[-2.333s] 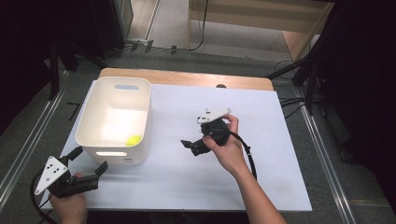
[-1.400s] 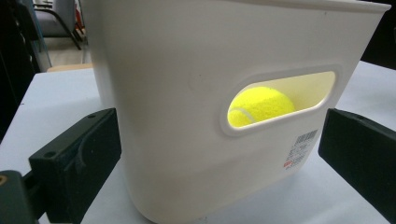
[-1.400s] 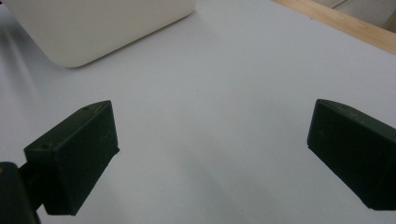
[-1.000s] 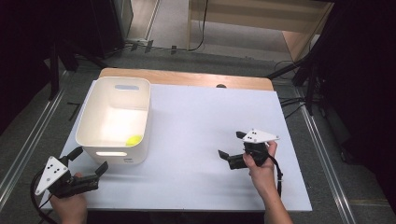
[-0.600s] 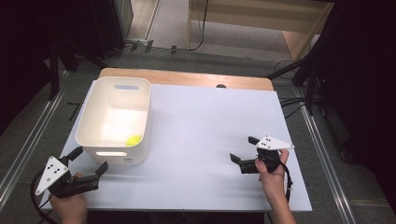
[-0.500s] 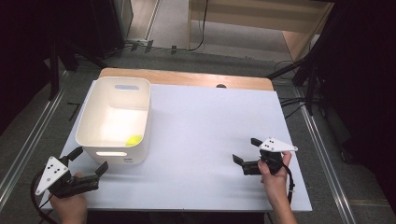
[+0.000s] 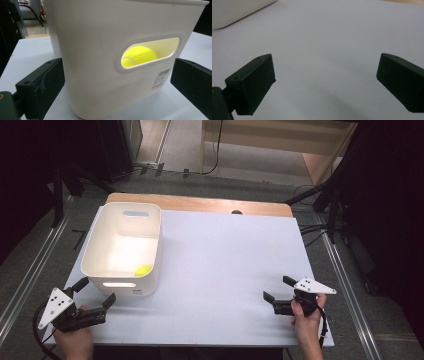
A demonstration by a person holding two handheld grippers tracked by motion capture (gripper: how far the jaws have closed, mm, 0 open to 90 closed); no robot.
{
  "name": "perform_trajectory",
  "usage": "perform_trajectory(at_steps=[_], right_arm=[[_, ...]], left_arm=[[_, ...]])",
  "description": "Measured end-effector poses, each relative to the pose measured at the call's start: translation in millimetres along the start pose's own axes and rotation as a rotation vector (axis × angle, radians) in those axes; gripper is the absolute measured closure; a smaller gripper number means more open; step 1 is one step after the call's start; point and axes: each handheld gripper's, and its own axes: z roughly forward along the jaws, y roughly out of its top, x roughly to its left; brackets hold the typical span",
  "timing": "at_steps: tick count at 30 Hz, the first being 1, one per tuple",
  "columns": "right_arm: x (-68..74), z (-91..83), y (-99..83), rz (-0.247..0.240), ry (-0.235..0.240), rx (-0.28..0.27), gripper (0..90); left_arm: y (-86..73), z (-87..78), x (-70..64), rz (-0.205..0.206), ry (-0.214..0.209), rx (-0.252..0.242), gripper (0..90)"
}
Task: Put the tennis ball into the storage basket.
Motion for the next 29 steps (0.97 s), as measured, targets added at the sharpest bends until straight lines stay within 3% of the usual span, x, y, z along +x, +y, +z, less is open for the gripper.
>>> perform_trajectory(at_steps=[13, 18, 21, 24, 29], right_arm=[[-12.4, -27.0, -23.1, 0.064, -0.046, -0.065, 0.7], [-15.9, -38.5, -28.1, 0.053, -0.082, -0.096, 0.7], [-19.5, -45.9, -35.7, 0.064, -0.055, -0.132, 0.7], [-22.7, -51.1, -39.1, 0.043, -0.085, -0.143, 0.7], [-30.2, -53.6, -46.2, 0.077, -0.100, -0.165, 0.7]], left_arm=[[0.2, -0.5, 1.1, -0.014, -0.005, -0.006, 0.0], [0.4, -1.3, 2.7, -0.017, -0.006, -0.011, 0.0], [0.3, -1.5, 3.1, -0.020, -0.008, -0.013, 0.0], [0.4, -0.9, 2.7, -0.017, -0.006, -0.011, 0.0], [0.4, -0.9, 2.5, -0.018, -0.003, -0.010, 0.0]])
